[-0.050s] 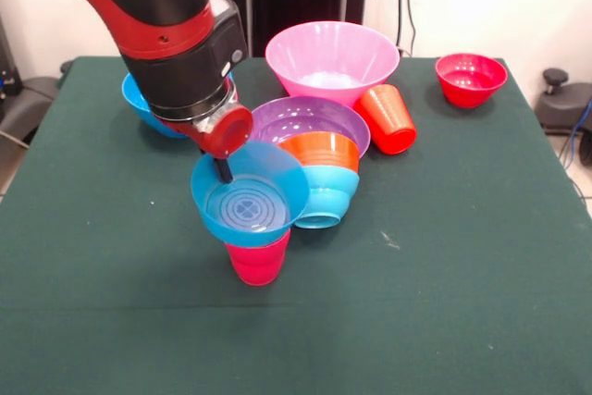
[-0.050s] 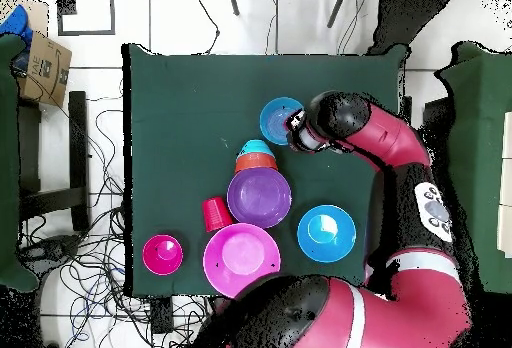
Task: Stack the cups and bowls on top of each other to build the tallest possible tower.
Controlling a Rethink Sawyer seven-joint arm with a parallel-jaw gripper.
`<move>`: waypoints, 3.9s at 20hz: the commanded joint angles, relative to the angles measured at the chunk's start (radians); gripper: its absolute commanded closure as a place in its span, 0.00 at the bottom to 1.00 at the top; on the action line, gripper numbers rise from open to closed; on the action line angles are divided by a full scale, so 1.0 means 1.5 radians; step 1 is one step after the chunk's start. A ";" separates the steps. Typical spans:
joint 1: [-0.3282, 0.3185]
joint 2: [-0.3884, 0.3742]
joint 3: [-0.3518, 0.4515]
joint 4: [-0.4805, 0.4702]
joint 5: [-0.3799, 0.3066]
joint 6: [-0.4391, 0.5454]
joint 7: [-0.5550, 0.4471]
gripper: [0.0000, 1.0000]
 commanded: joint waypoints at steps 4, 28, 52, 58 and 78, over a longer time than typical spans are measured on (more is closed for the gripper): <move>0.006 -0.012 0.031 0.044 -0.022 0.032 -0.005 1.00; 0.002 -0.013 0.044 0.038 -0.010 0.083 -0.010 1.00; 0.000 -0.008 0.052 0.080 -0.017 0.021 -0.016 1.00; -0.003 0.002 0.050 0.075 -0.021 -0.003 -0.015 1.00; -0.004 0.028 0.045 0.081 -0.028 -0.075 0.001 1.00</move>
